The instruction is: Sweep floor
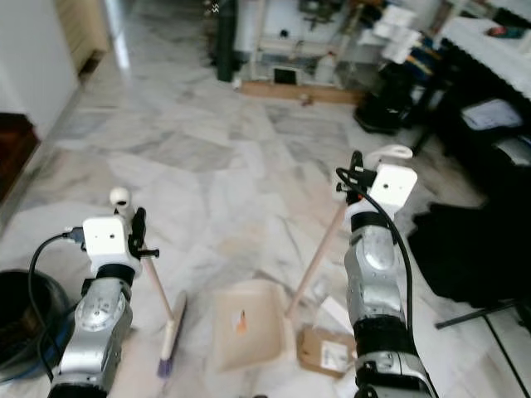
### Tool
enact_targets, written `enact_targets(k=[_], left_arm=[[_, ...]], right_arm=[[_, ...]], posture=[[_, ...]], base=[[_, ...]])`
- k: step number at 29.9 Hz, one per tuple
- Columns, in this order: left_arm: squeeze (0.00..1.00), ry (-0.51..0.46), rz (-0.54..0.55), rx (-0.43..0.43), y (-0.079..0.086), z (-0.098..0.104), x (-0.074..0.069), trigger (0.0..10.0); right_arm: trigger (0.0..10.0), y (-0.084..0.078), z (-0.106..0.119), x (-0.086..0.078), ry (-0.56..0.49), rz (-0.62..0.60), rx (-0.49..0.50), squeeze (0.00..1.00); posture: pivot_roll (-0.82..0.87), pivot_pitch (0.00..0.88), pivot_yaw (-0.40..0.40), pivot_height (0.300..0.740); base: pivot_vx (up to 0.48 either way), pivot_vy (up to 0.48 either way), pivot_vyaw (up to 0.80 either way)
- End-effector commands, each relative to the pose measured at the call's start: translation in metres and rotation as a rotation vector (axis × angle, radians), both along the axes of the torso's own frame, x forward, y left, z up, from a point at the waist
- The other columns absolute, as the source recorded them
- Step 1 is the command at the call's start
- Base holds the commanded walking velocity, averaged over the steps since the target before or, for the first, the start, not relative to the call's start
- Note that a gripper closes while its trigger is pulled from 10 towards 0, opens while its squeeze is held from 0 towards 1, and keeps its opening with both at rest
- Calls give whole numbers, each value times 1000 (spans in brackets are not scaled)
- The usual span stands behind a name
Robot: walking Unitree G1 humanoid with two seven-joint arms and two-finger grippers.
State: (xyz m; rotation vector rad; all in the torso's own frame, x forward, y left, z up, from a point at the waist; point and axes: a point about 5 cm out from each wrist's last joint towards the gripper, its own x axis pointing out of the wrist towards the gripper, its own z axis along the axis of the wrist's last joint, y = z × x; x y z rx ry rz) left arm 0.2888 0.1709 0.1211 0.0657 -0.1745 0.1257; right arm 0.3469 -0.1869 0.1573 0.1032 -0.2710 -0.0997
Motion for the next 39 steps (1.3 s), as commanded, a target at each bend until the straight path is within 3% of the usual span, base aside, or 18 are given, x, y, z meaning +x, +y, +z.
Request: enact_targets(k=[1, 29, 39], left_arm=[[0, -43, -6, -7, -2, 8, 1, 10000], [0, -54, -21, 7, 2, 11, 6, 10000], [0, -64, -25, 9, 3, 14, 7, 10000]], right_arm=[[10000, 0, 12, 2, -45, -4, 2, 0], [10000, 2, 15, 0, -71, -15, -8, 0], [10000, 1, 17, 0, -77, -24, -8, 0]], posture=[[79, 73, -136, 740], [75, 22, -109, 740], [76, 52, -101, 740]], base=[[0, 0, -800], [0, 0, -800], [0, 0, -800]])
